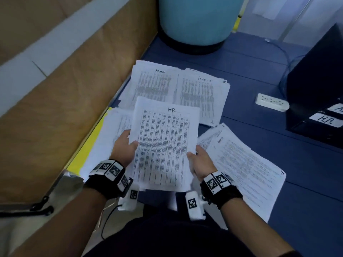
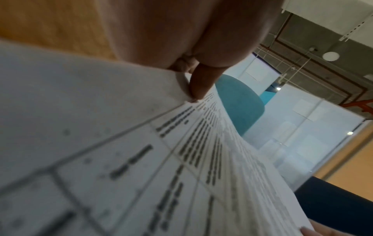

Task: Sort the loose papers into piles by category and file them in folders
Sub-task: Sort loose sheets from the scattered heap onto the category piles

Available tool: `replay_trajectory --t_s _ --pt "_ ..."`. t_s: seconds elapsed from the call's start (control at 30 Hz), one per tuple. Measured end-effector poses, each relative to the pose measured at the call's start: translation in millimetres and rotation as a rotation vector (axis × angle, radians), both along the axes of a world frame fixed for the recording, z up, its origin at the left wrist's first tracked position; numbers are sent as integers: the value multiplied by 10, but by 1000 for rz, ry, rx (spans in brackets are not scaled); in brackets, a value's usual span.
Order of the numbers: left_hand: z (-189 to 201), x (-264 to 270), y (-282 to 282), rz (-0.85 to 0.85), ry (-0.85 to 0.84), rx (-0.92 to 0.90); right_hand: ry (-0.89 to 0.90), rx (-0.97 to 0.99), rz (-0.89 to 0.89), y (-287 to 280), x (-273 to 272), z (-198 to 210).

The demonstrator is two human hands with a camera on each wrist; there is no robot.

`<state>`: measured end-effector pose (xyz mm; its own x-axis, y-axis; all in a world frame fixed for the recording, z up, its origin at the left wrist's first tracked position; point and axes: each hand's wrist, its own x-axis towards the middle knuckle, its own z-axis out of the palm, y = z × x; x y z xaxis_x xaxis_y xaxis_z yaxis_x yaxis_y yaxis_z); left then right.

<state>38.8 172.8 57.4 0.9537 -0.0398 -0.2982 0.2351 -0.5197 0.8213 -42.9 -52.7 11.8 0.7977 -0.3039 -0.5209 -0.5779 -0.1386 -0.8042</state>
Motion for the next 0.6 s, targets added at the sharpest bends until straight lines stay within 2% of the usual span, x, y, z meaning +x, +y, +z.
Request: replay_trajectory --t_s 0.17,0.23,0.4,0.53,0.6 --pt "-58 158 687 283 14 -72 8 -42 40 674 423 -113" --pt "-18 188 876 320 9 -29 33 -81 41 906 556 -125" --pt "-3 254 1038 250 -34 35 106 -171 124 1266 740 -247" --pt "-68 285 810 83 -40 -18 85 -258 177 1038 646 -208" --pt "-90 274 594 -12 -17 -46 106 -245 127 787 545 -183"
